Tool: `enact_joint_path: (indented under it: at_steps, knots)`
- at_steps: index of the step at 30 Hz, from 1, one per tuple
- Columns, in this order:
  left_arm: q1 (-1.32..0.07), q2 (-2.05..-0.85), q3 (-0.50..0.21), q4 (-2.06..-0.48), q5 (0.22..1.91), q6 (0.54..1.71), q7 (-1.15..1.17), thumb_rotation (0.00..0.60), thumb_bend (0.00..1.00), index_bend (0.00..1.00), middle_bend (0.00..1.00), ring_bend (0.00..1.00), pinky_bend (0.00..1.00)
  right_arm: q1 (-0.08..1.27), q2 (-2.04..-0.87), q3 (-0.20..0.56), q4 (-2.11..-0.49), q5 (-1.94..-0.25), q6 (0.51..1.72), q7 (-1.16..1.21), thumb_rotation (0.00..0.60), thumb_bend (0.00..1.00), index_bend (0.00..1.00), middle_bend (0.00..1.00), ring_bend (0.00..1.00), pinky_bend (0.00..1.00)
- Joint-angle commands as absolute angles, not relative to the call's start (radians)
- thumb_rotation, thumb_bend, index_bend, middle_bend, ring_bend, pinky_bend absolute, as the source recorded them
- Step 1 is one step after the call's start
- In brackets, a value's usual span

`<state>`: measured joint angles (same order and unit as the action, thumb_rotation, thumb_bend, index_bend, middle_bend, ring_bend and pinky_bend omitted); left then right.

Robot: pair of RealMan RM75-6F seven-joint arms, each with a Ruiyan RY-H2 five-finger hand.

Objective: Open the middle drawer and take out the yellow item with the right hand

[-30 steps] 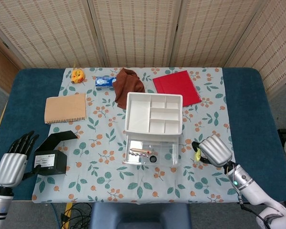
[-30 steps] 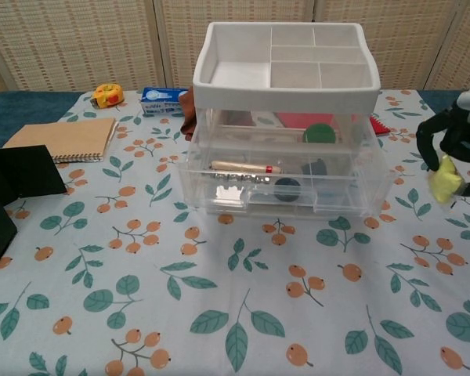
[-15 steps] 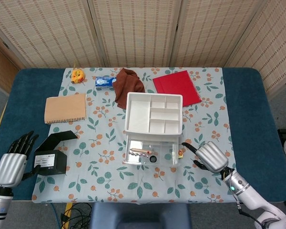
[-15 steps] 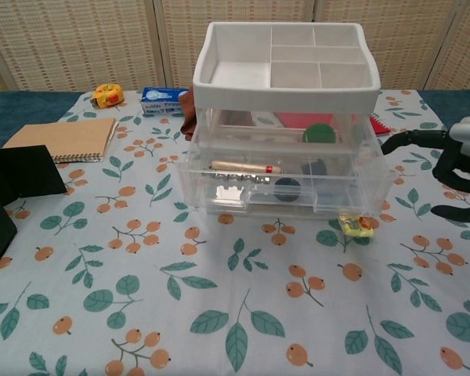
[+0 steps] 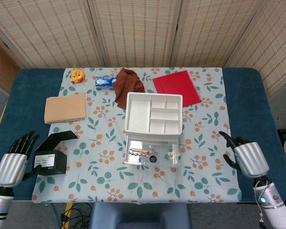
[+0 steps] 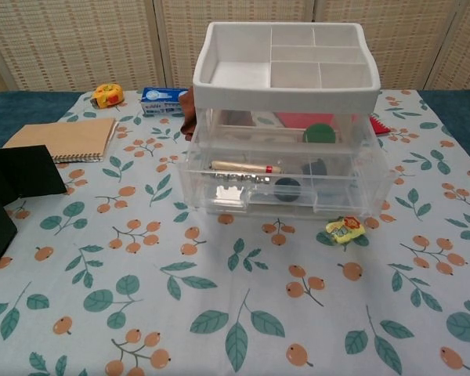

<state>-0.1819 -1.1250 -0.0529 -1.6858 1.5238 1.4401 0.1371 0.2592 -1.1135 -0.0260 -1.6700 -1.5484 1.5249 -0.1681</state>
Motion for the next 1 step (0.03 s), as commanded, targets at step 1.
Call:
enact_joint_path:
  at_steps: [1]
  knots:
    - [-0.184,-1.126,-0.053,-1.688,1.524,1.438,0.139,0.600,0.22,0.03,0.03,0.05,0.13,0.200,-1.074,-0.025,-1.715,-1.499,1.563,-0.172,0.600,0.33,0.14,0.24,0.14,0.26]
